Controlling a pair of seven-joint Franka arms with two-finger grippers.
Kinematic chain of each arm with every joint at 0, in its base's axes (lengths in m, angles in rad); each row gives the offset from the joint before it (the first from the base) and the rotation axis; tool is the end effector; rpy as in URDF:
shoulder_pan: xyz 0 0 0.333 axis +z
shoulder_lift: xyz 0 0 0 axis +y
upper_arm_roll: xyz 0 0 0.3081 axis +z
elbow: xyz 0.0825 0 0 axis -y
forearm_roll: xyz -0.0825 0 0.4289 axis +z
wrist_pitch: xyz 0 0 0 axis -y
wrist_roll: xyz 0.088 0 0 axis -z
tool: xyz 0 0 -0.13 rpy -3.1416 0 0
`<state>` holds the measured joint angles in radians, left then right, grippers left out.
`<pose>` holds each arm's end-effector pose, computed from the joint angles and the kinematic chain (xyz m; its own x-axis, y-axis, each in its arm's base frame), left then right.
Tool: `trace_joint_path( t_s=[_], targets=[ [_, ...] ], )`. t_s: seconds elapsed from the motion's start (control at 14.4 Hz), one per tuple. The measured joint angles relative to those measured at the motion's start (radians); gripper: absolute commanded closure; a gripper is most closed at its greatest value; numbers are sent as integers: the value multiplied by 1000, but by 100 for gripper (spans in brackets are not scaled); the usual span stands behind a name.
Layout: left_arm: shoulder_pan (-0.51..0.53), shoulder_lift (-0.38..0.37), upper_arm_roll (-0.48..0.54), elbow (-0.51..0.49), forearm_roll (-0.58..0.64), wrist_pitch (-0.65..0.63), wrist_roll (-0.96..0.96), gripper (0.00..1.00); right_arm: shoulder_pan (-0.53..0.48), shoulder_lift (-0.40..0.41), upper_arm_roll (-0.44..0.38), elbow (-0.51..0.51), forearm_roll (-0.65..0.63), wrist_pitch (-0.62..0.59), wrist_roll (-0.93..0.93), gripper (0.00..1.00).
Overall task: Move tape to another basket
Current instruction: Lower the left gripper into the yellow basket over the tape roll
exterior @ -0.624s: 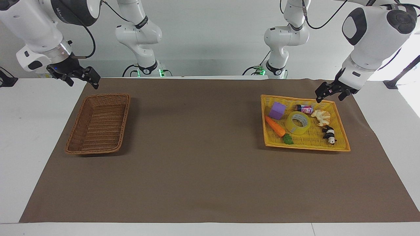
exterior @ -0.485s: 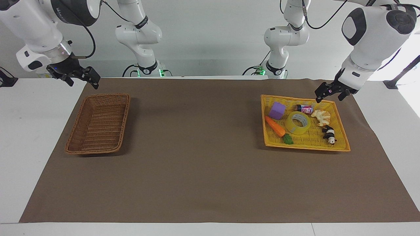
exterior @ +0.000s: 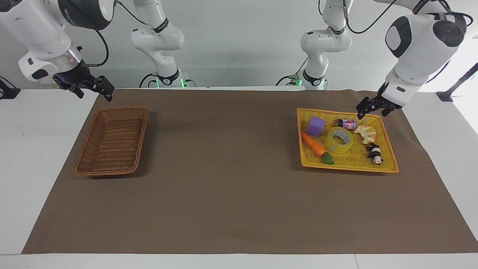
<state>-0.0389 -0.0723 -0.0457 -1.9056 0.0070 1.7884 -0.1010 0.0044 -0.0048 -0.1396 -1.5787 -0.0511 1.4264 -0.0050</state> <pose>0.5757 -0.0485 0.4808 0.9989 0.0152 -0.0437 0.0146 -0.9998 -0.0145 0.5719 -0.0852 0.5813 0.9798 -0.1356 -0.1471 -0.1296 -0.9903 0.0497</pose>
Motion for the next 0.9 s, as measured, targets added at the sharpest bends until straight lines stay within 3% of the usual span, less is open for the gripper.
trace_joint_path(
  t_s=[0.49,0.9],
  targets=[
    [63,-37,4,-324,0,283,53,0,0,0,0,0,0,0,0,0],
    [63,-7,2,-401,0,363,54,5,0,0,0,0,0,0,0,0]
  ],
)
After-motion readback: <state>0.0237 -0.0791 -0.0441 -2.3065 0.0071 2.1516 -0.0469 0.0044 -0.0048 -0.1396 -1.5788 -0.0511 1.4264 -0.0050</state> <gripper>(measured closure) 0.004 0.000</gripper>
